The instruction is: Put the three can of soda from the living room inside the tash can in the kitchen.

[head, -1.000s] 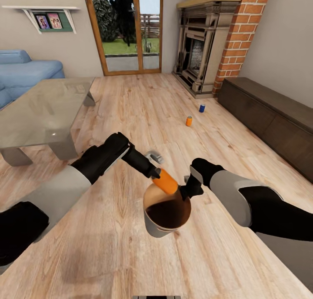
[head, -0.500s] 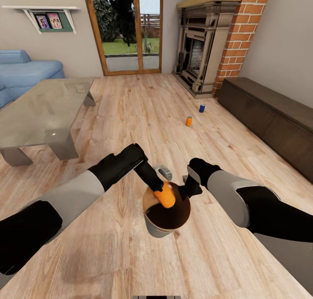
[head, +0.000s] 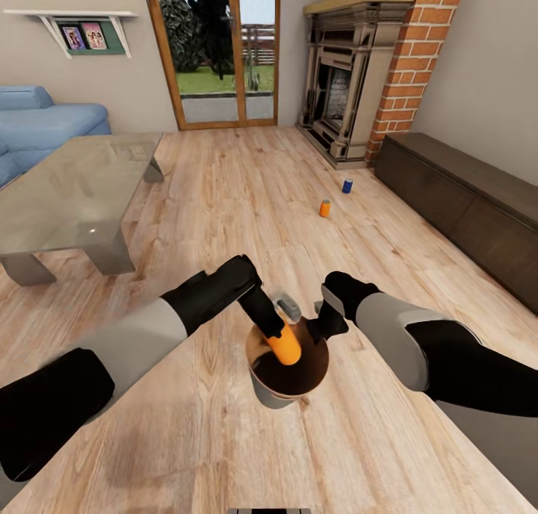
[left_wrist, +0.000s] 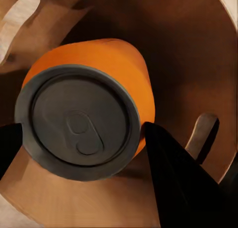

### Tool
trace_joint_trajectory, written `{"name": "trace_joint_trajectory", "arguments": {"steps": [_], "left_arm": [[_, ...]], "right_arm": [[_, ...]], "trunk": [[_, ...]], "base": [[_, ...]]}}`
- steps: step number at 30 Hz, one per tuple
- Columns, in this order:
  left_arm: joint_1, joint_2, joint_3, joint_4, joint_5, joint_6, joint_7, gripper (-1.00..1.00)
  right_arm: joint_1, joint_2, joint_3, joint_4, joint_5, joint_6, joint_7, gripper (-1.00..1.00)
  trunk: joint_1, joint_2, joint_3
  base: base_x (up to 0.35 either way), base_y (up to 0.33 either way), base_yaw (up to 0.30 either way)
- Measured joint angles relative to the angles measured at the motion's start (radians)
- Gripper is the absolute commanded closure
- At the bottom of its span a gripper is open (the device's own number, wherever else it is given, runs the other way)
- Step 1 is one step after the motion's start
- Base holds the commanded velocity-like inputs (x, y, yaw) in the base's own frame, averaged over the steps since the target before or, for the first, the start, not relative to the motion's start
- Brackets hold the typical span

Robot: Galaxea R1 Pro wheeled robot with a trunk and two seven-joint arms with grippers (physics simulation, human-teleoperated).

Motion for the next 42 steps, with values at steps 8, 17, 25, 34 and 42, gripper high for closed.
{"name": "trace_joint_trajectory", "arguments": {"steps": [8,17,25,34,42], "left_arm": [[0.029,-0.021,-0.024,0.027,-0.004,0.0,0.038,1.0],[0.098,-0.04,-0.032,0.034,-0.026,0.0,0.151,1.0],[0.141,-0.045,-0.033,0.034,-0.065,0.0,0.185,1.0],[0.153,-0.045,-0.033,0.035,-0.073,0.0,0.186,-1.0],[0.154,-0.038,-0.033,0.035,-0.099,0.0,0.186,-1.0]], "right_arm": [[-0.001,0.0,-0.017,-0.009,-0.016,0.001,0.0,1.0],[-0.001,0.008,-0.018,-0.024,-0.022,0.001,0.002,1.0],[-0.001,0.015,-0.01,-0.025,-0.012,0.001,0.001,1.0],[0.0,0.016,-0.012,-0.024,-0.014,0.001,0.001,1.0],[-0.001,0.016,-0.01,-0.024,-0.011,0.001,0.001,1.0]], "trunk": [[0.0,0.0,0.0],[0.0,0.0,0.0],[0.0,0.0,0.0],[0.0,0.0,0.0],[0.0,0.0,0.0]], "base": [[0.0,0.0,0.0],[0.0,0.0,0.0],[0.0,0.0,0.0],[0.0,0.0,0.0],[0.0,0.0,0.0]]}}
